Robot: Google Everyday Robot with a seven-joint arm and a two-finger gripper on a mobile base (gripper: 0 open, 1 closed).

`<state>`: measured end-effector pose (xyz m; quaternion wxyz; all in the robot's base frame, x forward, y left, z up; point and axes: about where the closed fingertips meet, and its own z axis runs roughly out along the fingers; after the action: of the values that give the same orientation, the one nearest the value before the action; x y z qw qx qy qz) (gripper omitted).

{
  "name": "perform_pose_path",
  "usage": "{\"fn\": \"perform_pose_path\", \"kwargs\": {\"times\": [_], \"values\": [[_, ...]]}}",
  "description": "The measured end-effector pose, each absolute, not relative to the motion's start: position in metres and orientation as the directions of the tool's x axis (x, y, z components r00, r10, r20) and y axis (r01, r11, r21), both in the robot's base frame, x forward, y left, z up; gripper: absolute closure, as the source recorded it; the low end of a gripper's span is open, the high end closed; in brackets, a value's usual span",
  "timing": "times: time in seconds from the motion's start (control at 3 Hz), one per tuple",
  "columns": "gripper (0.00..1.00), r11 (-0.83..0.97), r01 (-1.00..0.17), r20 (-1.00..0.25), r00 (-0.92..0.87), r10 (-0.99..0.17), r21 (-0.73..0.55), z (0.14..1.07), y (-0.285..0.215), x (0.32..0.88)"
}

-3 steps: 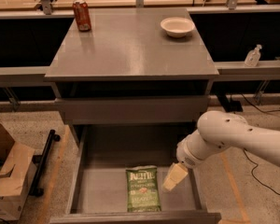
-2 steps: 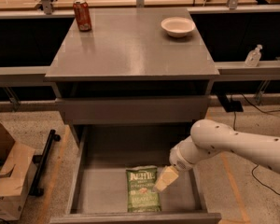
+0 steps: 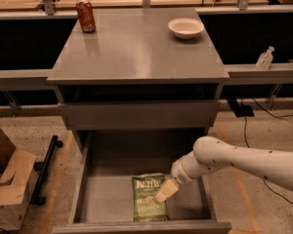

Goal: Pick green jalapeno chip bag from middle drawer and place on counter

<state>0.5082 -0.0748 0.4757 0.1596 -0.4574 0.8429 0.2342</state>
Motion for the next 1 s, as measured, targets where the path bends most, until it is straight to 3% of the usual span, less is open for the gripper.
{"fn": "perform_pose_path", "kwargs": {"times": [1.0], "values": [[0.00,0.466,-0.822,-0.512,-0.568,-0.644,0.326,0.398,-0.026,0.517]]}}
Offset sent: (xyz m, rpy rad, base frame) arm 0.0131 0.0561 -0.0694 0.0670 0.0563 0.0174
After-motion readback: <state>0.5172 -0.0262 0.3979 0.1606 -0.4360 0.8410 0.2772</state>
